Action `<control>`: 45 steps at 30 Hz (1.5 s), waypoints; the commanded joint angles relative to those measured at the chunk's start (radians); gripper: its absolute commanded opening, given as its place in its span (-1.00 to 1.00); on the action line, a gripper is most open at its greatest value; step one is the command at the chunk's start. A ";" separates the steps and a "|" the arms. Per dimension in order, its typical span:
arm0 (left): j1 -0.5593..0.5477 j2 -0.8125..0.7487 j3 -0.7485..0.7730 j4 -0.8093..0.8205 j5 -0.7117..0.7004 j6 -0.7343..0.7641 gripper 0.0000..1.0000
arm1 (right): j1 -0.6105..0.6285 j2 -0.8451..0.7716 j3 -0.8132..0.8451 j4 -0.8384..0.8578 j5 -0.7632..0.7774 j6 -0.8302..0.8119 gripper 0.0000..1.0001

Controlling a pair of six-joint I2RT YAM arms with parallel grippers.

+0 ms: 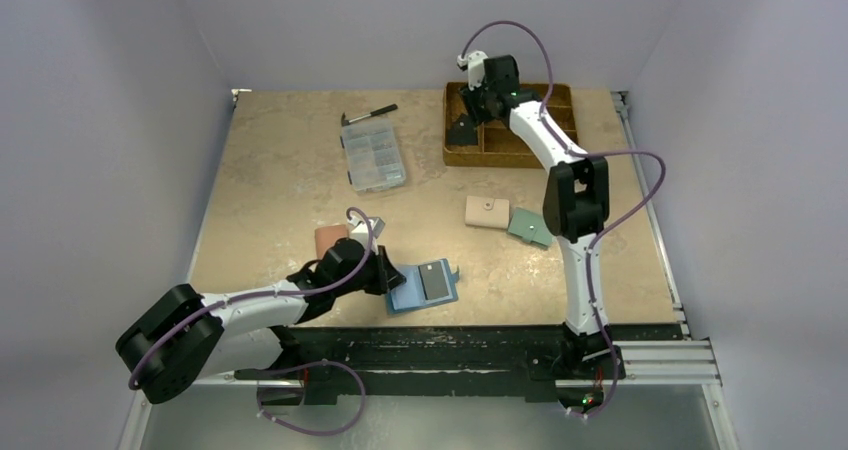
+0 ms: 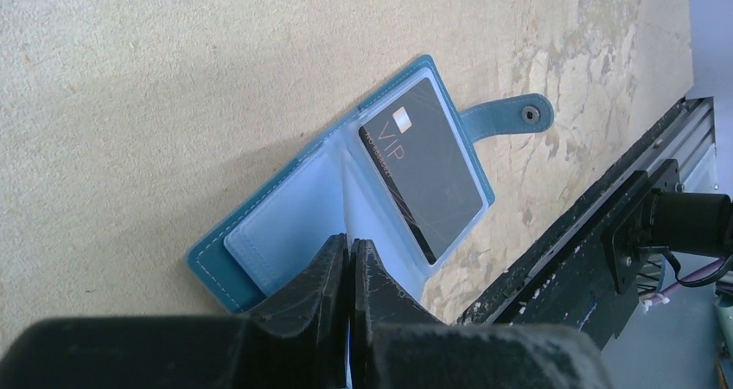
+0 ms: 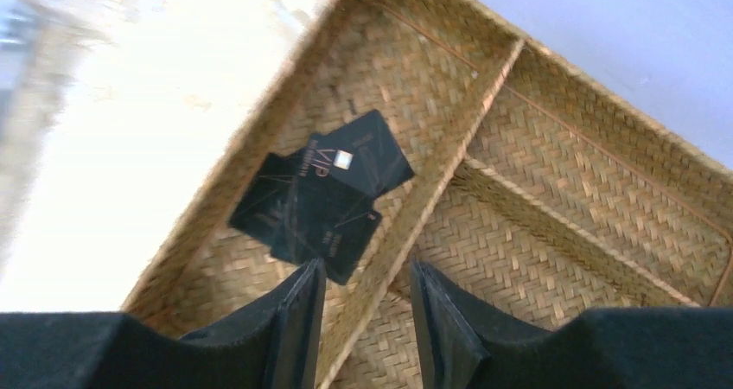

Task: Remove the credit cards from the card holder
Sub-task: Place the credit card in the storage box, then remove the credit card from the card holder.

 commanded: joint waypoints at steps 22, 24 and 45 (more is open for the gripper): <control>0.003 0.222 0.127 0.181 0.179 -0.011 -0.92 | -0.021 -1.363 -1.234 0.084 -0.685 -0.242 0.15; 0.003 0.254 0.144 0.196 0.188 -0.015 -0.92 | -0.042 -1.395 -1.283 0.101 -0.738 -0.238 0.15; -0.002 0.428 0.141 0.444 0.236 -0.161 -0.93 | -0.086 -1.459 -1.536 0.288 -1.029 -0.258 0.15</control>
